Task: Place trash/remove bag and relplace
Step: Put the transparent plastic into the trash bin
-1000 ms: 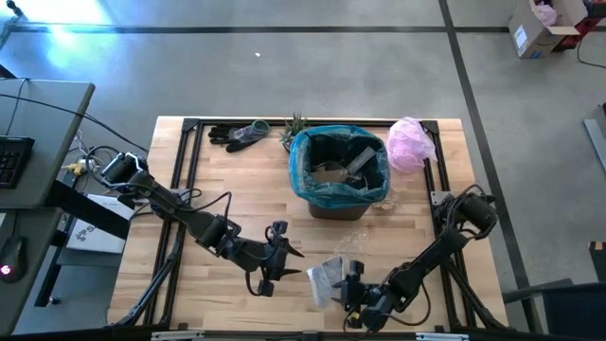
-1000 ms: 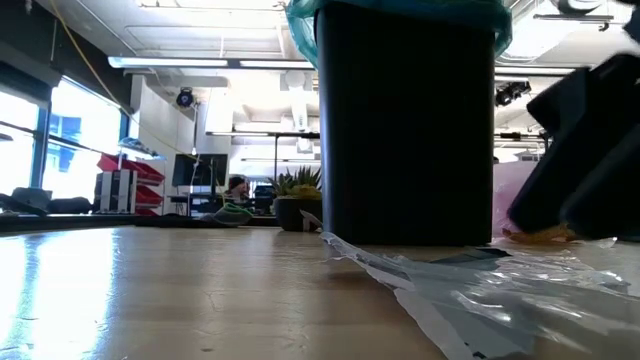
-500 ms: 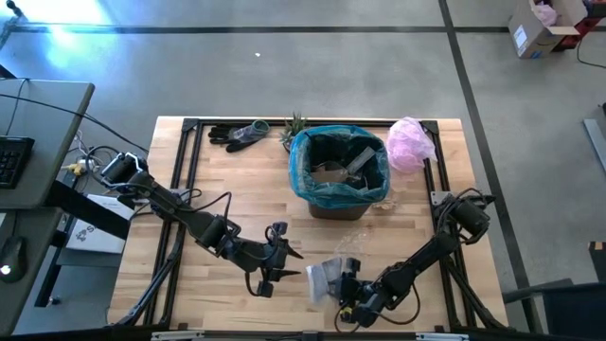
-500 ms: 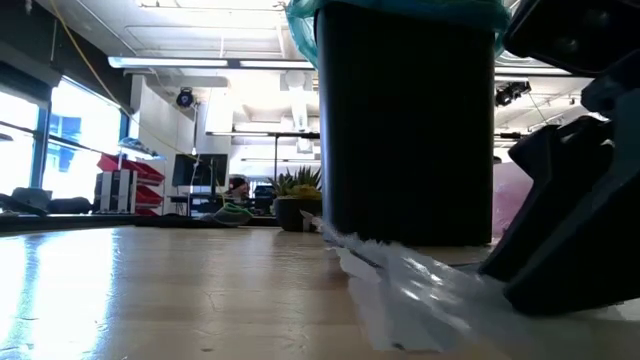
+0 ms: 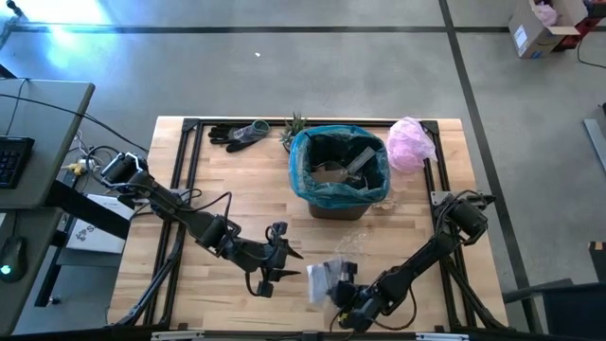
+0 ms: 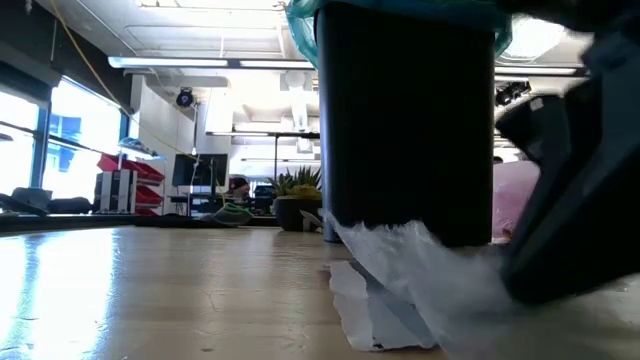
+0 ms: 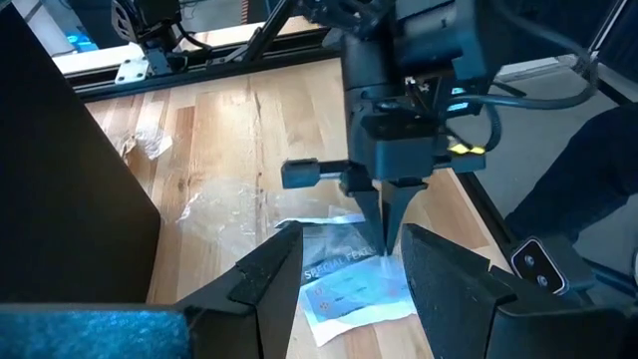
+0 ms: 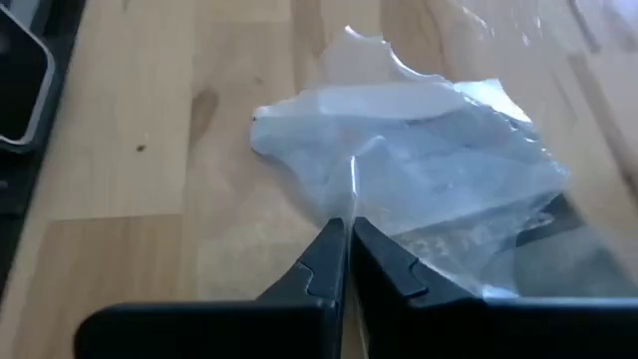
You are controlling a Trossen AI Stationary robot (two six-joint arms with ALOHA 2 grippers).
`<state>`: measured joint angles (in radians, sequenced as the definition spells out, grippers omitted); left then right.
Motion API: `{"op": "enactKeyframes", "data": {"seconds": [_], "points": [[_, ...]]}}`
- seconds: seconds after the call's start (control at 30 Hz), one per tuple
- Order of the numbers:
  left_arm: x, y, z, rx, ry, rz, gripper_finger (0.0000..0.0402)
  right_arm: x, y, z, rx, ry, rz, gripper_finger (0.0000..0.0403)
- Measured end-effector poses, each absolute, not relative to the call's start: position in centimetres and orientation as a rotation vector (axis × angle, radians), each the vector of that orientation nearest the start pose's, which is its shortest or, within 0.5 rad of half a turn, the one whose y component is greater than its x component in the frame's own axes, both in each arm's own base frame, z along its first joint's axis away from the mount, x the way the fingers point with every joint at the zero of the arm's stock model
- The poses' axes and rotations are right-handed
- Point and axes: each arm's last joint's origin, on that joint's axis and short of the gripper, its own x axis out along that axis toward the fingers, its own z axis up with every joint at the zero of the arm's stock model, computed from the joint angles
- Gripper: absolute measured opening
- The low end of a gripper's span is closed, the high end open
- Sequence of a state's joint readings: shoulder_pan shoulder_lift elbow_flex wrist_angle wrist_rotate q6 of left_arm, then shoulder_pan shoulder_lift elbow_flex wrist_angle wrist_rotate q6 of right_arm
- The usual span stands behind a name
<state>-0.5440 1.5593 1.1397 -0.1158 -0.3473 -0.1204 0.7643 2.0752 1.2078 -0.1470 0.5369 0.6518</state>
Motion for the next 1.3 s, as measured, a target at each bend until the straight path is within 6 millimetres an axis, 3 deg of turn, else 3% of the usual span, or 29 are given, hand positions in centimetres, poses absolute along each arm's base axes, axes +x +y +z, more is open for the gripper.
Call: {"op": "enactKeyframes", "data": {"seconds": [0.33,0.53,0.93,1.3], "points": [[30.2,-17.1,27.4,0.113,0.494,-0.163,0.0156,31.2,28.1,15.7,-0.167,0.891,-0.082,0.0],[30.4,-17.4,26.9,0.055,0.519,-0.201,0.0156,31.2,28.1,16.1,-0.183,0.901,-0.091,0.0],[34.2,-19.3,18.8,-0.214,0.691,-0.229,0.0156,31.2,28.1,16.2,-0.175,0.878,-0.119,0.0],[36.3,-18.3,16.2,-0.341,0.679,-0.194,0.0156,31.1,28.2,16.2,-0.174,0.875,-0.119,0.0]]}}
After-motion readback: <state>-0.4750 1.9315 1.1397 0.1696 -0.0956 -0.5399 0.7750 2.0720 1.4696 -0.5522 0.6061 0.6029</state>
